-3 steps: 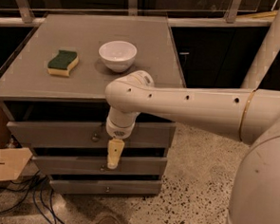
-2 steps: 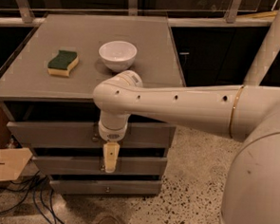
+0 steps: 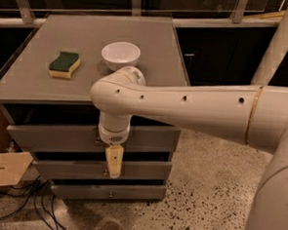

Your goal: Open top drawer

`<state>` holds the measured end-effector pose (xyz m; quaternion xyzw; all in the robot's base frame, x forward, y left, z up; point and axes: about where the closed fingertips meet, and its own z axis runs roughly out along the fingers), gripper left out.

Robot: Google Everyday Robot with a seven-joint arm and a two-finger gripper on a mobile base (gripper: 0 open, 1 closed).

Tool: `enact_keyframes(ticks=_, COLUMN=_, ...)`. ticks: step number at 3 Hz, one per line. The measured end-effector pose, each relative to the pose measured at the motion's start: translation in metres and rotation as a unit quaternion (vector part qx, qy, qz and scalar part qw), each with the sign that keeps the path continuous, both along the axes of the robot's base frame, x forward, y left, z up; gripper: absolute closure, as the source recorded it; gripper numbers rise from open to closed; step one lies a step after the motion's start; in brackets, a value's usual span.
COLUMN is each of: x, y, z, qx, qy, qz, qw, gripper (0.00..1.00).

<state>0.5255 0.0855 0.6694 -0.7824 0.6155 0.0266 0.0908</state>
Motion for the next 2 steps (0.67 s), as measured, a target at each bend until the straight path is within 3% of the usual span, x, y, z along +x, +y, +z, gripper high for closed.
enact_keyframes(ticks=1, x=0.004, y=-0.001, z=-0.002, qx=-0.004, qy=-0.002, qz=-0.007, qw=1.0, gripper=0.0)
enact_keyframes(ticks=2, x=0.023, y=-0.001, z=-0.01, qx=-0.014, qy=-0.005, qz=-0.029, qw=0.9995, gripper=0.0)
